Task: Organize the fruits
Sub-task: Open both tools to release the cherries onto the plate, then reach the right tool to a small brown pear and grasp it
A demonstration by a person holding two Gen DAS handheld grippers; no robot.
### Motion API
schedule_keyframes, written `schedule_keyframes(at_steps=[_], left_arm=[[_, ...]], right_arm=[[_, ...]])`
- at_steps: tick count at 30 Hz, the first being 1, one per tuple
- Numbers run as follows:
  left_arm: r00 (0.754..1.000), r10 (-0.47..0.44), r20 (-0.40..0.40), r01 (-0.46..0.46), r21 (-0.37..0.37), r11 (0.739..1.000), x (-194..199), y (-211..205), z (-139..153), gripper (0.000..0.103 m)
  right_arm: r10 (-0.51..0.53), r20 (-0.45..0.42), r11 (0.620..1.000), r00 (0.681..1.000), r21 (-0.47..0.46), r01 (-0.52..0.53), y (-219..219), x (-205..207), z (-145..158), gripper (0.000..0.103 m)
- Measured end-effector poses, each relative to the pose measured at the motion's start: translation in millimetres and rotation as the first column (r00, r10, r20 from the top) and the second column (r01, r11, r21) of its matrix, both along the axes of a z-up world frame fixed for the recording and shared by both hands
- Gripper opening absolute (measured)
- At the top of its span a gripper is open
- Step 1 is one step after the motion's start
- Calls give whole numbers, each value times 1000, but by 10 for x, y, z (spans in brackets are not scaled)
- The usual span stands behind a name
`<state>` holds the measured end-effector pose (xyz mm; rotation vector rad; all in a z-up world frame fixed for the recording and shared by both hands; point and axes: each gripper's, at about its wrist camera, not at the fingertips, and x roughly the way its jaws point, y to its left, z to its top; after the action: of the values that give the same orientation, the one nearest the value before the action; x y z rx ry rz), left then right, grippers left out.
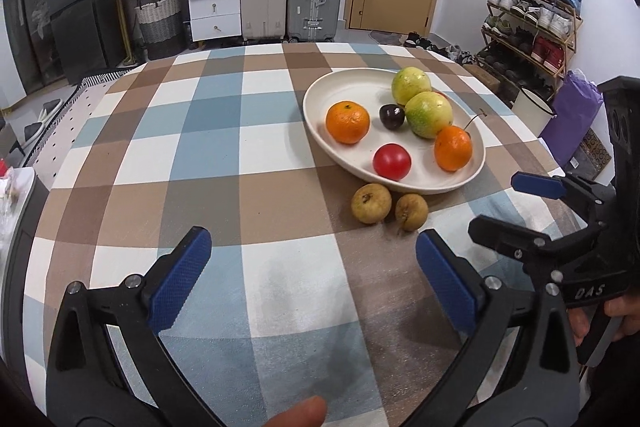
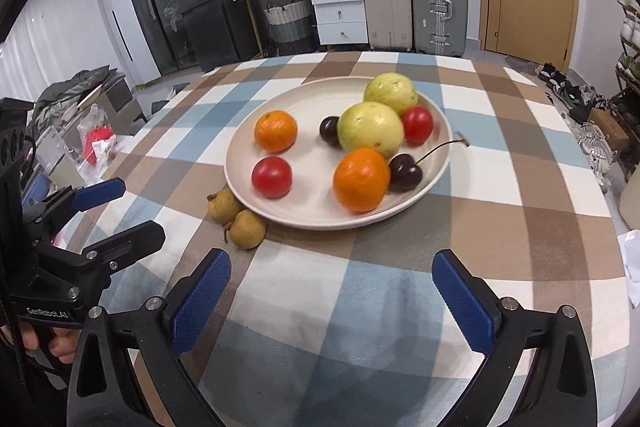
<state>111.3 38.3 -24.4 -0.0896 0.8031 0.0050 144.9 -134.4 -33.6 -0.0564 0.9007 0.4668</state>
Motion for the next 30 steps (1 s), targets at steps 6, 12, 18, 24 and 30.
schedule_keyframes(at_steps=[6,12,18,24,30], left_arm=[[1000,18,-25,-18,4,1000,46,96,-59,100],[998,33,-55,-34,-13,999,86,223,-161,100],[997,51,-61,-52,-18,998,72,350,-204,100],[996,61,-59,-62,-25,998,70,437,-228,100],[996,60,-62,-62,-34,997,76,454,-237,100]], right_arm=[[45,-19,999,999,-19,-46,189,-27,-94,102],[68,-39,997,997,-43,-70,320,9,-181,97],[84,-30,993,996,-84,-86,430,0,-221,85],[106,-17,990,994,-95,-107,555,24,-231,81],[101,-16,990,995,-95,-102,636,73,-229,76]])
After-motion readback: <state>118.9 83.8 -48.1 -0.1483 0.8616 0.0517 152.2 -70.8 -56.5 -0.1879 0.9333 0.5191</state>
